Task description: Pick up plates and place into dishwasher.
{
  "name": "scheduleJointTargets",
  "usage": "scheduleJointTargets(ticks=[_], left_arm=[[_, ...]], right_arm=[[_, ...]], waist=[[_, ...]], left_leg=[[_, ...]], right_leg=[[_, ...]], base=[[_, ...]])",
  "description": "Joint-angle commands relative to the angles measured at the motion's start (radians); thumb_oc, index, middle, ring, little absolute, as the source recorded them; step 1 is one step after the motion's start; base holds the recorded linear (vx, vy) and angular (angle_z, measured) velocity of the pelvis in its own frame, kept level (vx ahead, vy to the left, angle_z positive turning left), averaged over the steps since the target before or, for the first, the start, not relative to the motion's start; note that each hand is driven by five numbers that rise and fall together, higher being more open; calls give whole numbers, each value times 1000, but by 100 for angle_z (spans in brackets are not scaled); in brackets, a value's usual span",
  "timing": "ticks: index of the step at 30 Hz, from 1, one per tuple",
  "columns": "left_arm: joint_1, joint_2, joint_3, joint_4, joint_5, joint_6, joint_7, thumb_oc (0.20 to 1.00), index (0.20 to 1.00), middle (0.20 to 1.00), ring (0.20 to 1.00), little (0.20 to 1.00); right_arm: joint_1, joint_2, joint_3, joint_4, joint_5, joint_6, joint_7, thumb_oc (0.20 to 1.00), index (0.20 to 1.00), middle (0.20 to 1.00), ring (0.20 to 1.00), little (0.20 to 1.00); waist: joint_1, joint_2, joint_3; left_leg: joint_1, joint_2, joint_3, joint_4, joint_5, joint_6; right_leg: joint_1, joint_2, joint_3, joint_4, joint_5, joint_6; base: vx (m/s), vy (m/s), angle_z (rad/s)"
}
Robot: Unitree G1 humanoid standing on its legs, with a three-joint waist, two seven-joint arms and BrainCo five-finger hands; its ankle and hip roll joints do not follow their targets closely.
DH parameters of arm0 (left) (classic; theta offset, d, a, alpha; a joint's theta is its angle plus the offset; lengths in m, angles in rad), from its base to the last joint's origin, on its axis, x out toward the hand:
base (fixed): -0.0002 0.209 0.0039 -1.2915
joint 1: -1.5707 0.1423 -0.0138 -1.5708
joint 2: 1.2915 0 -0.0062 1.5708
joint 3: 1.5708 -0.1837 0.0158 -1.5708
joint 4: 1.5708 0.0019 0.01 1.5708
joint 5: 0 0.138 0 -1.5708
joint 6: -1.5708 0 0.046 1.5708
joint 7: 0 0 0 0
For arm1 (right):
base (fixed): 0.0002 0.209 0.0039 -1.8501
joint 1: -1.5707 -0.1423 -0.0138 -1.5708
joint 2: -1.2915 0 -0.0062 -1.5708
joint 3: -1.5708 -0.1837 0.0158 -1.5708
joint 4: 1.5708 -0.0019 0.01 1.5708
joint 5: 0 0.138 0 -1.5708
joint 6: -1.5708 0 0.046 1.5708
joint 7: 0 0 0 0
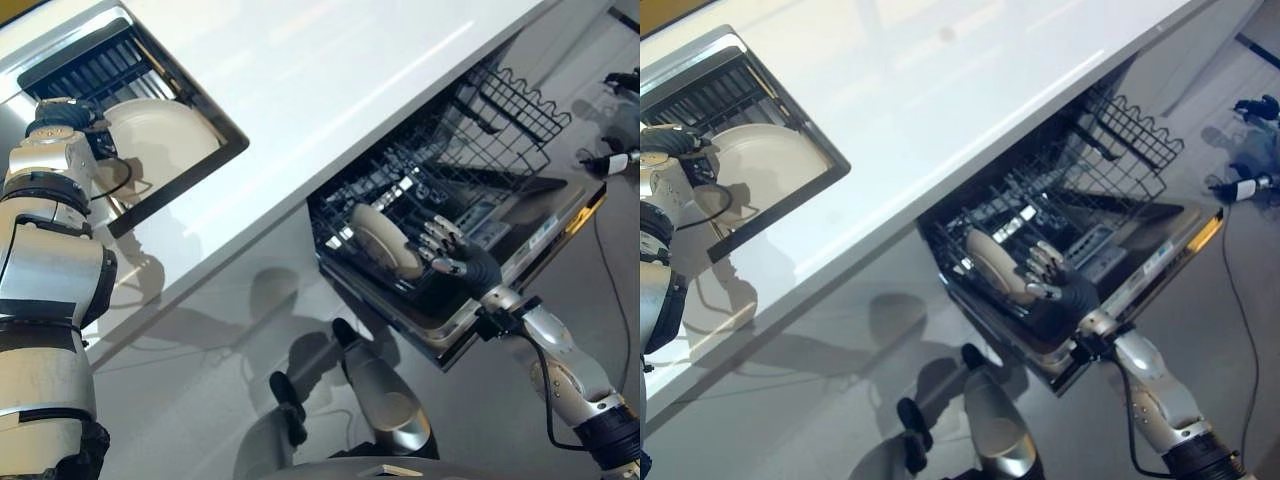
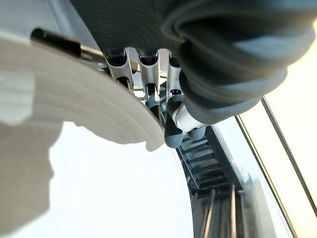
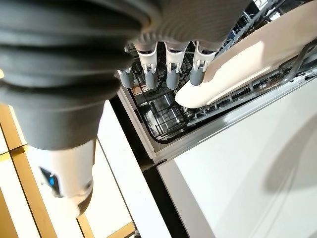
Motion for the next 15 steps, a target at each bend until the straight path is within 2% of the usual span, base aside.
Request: scheduleJointTargets(ticks=[1,10,15], left_arm=[[30,33,42,-117,-28,-62,3,200,200,200,200,200],[60,20,46,-233,22,-64,42,200,200,200,200,200],[75,22,50,-274,41,-86,46,200,200,200,200,200]], right_arm=[[-21,19,-56,-30,27,-38,33,1000,1000,1000,1000,1000],[13,32,-73,-47,20,-27,44,1000,1000,1000,1000,1000],[30,39,-81,-53,13,-13,54,1000,1000,1000,1000,1000]], waist=[[-6,-47,-4],[-6,-37,-25],[-8,-28,-40]], left_leg=[[-60,37,38,31,26,42],[-34,30,44,27,13,48],[-13,23,43,19,8,51]], right_leg=[[-40,-18,47,30,-40,56],[-17,-23,51,18,-43,61],[1,-23,60,12,-46,65]], base=[[0,0,0],[3,0,0],[29,8,0]])
